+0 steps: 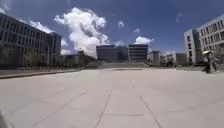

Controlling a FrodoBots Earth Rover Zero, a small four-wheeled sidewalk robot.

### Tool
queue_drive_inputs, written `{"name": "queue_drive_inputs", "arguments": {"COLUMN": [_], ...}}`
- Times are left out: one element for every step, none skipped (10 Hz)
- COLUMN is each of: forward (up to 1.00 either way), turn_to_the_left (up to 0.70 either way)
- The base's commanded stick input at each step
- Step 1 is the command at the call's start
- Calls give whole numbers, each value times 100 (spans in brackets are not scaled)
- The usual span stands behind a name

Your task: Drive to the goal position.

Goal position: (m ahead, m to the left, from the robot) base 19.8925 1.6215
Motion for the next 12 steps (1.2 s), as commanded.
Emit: {"name": "queue_drive_inputs", "arguments": {"forward": [70, 70, 70, 70, 70, 70, 70, 70, 70, 70, 70, 70], "turn_to_the_left": [4, 1, -29, 0, 0, 0, 0, 0, 0, 0, 0, 0]}}
